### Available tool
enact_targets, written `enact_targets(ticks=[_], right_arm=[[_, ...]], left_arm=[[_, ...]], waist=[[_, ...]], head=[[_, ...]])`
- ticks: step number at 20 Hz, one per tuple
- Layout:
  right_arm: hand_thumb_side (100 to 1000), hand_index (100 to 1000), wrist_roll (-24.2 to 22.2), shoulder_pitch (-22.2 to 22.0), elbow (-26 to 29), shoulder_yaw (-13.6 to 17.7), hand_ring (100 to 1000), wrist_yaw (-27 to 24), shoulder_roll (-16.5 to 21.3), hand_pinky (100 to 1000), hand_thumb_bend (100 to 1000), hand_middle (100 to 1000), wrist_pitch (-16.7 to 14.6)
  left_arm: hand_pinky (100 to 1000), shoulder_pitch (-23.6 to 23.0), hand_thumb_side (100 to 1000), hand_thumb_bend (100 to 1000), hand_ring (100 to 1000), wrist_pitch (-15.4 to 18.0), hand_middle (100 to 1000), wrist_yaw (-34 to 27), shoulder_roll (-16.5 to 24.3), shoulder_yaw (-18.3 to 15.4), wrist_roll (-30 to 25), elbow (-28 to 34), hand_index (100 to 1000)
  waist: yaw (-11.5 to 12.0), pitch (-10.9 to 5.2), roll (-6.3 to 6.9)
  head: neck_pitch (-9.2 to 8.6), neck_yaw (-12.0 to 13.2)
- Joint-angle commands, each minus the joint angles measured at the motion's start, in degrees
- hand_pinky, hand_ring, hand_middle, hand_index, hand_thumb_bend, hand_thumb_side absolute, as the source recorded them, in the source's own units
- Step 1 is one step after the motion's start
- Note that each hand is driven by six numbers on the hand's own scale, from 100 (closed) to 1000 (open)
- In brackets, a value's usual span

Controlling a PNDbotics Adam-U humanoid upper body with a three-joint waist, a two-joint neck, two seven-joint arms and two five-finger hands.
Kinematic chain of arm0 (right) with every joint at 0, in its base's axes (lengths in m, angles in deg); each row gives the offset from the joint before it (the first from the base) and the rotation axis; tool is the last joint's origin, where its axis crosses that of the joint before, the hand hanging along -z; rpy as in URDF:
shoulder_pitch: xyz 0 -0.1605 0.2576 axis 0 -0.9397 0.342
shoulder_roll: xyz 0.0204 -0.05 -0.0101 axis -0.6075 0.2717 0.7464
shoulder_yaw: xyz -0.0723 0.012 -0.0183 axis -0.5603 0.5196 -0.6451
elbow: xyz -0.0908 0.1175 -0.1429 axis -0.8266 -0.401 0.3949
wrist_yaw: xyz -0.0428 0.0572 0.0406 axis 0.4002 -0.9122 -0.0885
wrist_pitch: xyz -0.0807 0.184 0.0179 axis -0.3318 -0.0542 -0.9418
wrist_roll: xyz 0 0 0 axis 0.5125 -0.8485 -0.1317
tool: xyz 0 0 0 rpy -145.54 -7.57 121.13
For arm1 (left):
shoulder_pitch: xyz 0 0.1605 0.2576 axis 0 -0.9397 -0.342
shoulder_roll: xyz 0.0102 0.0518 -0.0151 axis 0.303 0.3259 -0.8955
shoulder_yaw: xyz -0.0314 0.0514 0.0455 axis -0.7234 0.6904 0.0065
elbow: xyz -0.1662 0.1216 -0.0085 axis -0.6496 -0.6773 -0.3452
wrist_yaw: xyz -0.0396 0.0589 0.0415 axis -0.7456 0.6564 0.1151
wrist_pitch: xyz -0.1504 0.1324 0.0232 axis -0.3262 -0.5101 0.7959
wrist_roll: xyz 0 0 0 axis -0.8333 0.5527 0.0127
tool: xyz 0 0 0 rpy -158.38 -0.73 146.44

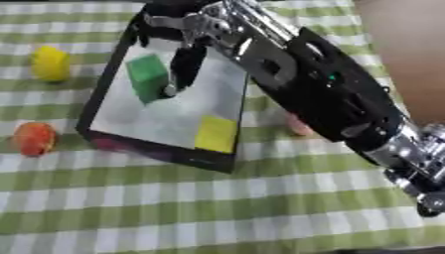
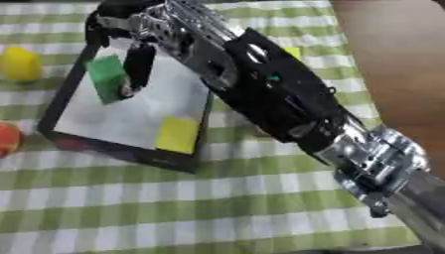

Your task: Pick up objects on the table and place them in the box.

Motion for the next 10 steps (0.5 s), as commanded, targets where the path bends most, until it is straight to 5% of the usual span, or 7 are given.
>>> enact_targets(ticks=[1,5,10], right_arm=[[160,885,1.1,1.3,-2.9,1.5,908,2.4,-0.4,931,593,787,-3.2],[150,878,2.3,1.3,-4.0,3.3,902,2.0,-0.4,927,576,787,-5.7],[152,869,3.6,1.8,2.0,6.4,892,-2.1,3.6,926,573,777,-5.0]], left_arm=[[772,0.3,662,784,745,0.1,744,0.0,1.7,-0.7,0.2,0.8,896],[771,0.2,660,785,745,0.2,744,0.0,1.6,-0.8,0.3,0.8,896],[771,-0.2,658,789,745,0.3,744,0.2,1.9,-1.2,1.0,0.9,896]], waist=[[-0.1,-0.75,-0.24],[-0.1,-0.8,-0.27],[-0.7,-1.08,-0.54]], head=[[-0.11,0.0],[-0.11,0.0],[-0.11,0.6]])
